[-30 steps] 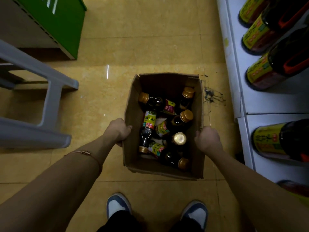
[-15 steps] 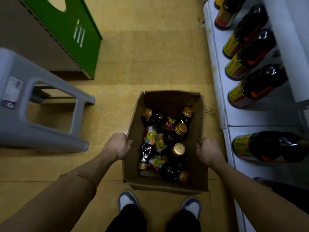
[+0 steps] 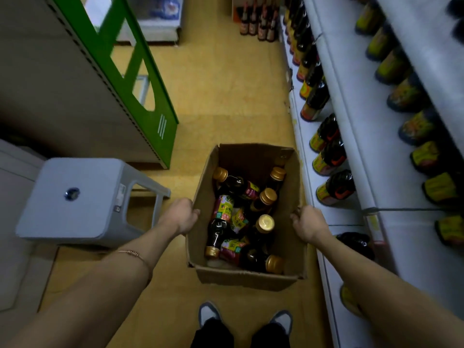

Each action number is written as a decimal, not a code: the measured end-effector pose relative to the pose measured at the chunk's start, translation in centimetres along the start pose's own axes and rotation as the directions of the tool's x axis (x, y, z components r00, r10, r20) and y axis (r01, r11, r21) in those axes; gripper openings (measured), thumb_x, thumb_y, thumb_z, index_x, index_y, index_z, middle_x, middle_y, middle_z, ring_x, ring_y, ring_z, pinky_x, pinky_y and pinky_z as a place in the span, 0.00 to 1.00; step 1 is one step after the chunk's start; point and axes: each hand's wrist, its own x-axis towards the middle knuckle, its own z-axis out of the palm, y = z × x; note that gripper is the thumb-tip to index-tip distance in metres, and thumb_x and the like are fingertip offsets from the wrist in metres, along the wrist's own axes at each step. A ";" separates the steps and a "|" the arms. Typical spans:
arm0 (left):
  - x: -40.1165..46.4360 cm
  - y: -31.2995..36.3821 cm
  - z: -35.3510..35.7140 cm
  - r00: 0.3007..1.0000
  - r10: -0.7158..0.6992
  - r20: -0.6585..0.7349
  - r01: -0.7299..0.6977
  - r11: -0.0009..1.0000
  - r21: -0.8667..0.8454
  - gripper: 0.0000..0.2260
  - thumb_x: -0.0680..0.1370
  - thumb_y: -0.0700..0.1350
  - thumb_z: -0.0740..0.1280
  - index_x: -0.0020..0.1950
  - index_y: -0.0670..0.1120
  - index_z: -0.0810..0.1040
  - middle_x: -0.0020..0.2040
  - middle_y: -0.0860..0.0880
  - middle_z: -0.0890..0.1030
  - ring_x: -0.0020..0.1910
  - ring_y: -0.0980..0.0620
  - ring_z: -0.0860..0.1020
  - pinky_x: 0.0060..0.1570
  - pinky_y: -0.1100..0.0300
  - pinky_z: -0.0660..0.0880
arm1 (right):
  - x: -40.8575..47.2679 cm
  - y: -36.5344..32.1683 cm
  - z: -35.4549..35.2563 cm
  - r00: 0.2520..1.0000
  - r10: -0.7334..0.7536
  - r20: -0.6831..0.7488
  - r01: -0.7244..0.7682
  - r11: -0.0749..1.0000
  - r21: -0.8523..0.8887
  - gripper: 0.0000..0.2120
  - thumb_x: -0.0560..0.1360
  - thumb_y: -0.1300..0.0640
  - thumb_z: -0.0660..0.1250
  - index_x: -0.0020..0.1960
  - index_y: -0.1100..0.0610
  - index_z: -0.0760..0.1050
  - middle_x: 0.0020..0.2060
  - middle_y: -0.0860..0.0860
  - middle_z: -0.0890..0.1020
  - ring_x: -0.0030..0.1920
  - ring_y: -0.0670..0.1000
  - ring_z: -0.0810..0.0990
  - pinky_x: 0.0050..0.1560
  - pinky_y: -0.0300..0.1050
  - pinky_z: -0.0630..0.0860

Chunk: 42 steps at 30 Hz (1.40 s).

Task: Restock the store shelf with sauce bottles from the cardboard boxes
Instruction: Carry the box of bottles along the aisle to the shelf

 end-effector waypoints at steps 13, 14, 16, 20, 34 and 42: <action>11.2 9.7 -13.8 0.999 -0.022 -0.042 0.020 0.998 -0.062 0.14 0.80 0.46 0.64 0.55 0.34 0.76 0.55 0.37 0.79 0.53 0.40 0.79 0.53 0.48 0.79 | 14.2 -7.6 -15.3 0.998 -0.070 0.002 0.070 0.997 -0.030 0.14 0.80 0.56 0.62 0.55 0.67 0.76 0.54 0.63 0.79 0.54 0.63 0.79 0.45 0.47 0.73; 12.5 10.6 -14.7 0.999 -0.031 -0.035 0.029 0.997 -0.074 0.15 0.80 0.46 0.65 0.56 0.34 0.76 0.56 0.37 0.79 0.53 0.39 0.79 0.53 0.48 0.79 | 15.7 -8.0 -16.4 0.997 -0.074 0.007 0.074 0.997 -0.029 0.13 0.80 0.56 0.62 0.54 0.66 0.76 0.53 0.62 0.79 0.53 0.62 0.79 0.43 0.46 0.72; 15.2 12.1 -16.3 0.999 -0.041 -0.035 0.037 0.994 -0.100 0.15 0.80 0.46 0.65 0.57 0.34 0.77 0.55 0.37 0.79 0.52 0.39 0.79 0.52 0.47 0.79 | 19.1 -8.9 -18.7 0.994 -0.107 0.021 0.108 0.992 -0.057 0.10 0.79 0.58 0.61 0.43 0.63 0.75 0.48 0.60 0.80 0.47 0.60 0.78 0.41 0.44 0.70; 20.6 14.8 -20.1 0.998 -0.048 -0.030 0.045 0.992 -0.114 0.14 0.80 0.47 0.64 0.57 0.36 0.77 0.55 0.38 0.80 0.53 0.40 0.79 0.53 0.48 0.79 | 24.9 -12.0 -23.9 0.993 -0.114 0.037 0.117 0.987 -0.106 0.13 0.79 0.59 0.60 0.37 0.62 0.69 0.43 0.60 0.77 0.49 0.62 0.77 0.42 0.43 0.66; 46.5 24.9 -39.4 0.999 0.047 -0.001 -0.047 0.999 -0.019 0.11 0.80 0.45 0.64 0.53 0.37 0.76 0.55 0.38 0.79 0.47 0.44 0.77 0.44 0.55 0.76 | 47.6 -23.5 -37.1 1.000 -0.028 -0.009 0.027 0.999 -0.026 0.11 0.79 0.59 0.61 0.51 0.67 0.77 0.52 0.62 0.81 0.52 0.62 0.79 0.47 0.49 0.76; 60.1 32.0 -48.8 0.997 -0.032 0.076 0.041 0.991 -0.126 0.06 0.81 0.41 0.62 0.50 0.39 0.71 0.37 0.46 0.74 0.29 0.49 0.77 0.18 0.64 0.73 | 64.4 -29.1 -44.9 0.998 -0.054 0.019 0.055 0.998 -0.044 0.11 0.80 0.58 0.60 0.52 0.66 0.75 0.52 0.61 0.80 0.52 0.61 0.79 0.47 0.45 0.74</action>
